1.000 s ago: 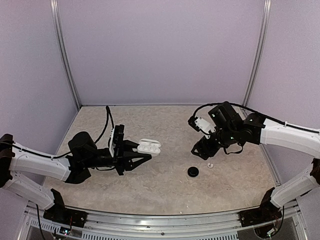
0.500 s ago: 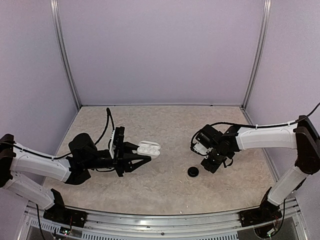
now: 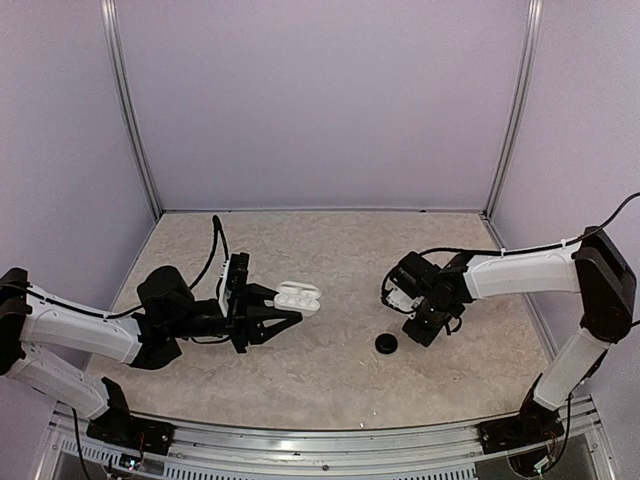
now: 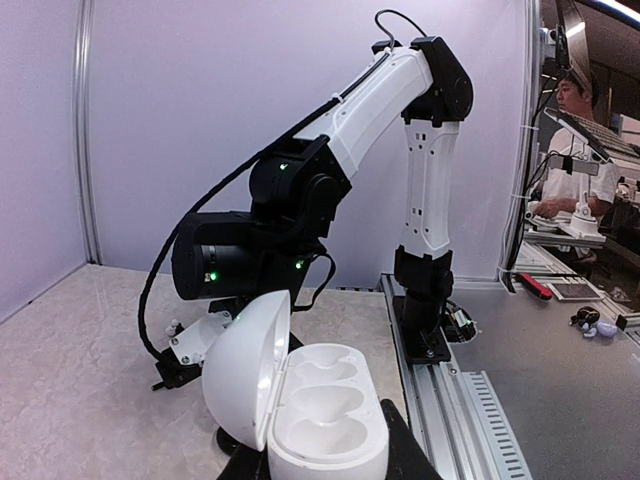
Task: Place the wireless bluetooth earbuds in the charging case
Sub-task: Pick up the left earbud from the center of the board.
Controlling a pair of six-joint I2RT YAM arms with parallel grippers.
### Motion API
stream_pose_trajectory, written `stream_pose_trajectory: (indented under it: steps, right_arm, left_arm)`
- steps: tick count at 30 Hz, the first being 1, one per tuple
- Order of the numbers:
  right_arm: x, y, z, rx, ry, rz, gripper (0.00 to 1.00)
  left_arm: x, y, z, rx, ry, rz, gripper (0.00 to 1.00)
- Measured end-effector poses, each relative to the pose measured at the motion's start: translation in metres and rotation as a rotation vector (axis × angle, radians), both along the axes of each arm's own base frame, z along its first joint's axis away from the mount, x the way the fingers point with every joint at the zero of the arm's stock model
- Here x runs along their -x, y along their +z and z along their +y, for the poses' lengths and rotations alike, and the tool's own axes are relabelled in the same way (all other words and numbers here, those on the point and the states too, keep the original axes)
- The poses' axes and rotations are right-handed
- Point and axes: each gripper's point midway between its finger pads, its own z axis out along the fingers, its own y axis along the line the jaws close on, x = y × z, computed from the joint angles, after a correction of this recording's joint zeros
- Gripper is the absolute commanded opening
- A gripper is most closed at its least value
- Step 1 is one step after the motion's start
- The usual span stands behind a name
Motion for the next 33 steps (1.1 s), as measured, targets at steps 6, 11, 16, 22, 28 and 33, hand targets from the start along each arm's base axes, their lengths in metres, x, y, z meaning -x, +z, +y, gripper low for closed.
stream_pose_trajectory:
  steps: [6,11,16,22,28,33]
  right_arm:
    - [-0.003,-0.006,-0.001,0.008,-0.003,0.005,0.28]
    - [-0.005,-0.008,-0.001,0.008,-0.006,0.005,0.27]
    - [-0.009,-0.009,-0.002,0.003,-0.017,-0.002,0.26]
    - [-0.015,-0.009,-0.004,0.000,-0.031,-0.016,0.24]
    - [-0.020,-0.009,-0.008,0.008,-0.046,-0.028,0.17]
    - [-0.022,-0.009,-0.010,0.015,-0.051,-0.040,0.12]
  left_arm:
    - [0.000,0.001,0.000,0.002,0.000,-0.002,0.07]
    - [0.000,0.001,0.001,0.003,0.001,-0.003,0.07]
    - [0.000,0.002,0.001,0.003,0.004,-0.003,0.08]
    - [-0.001,0.002,0.001,0.003,0.006,-0.003,0.08]
    - [-0.001,0.001,0.001,0.001,0.006,-0.001,0.07]
    - [-0.001,0.001,0.001,0.000,0.007,-0.003,0.08]
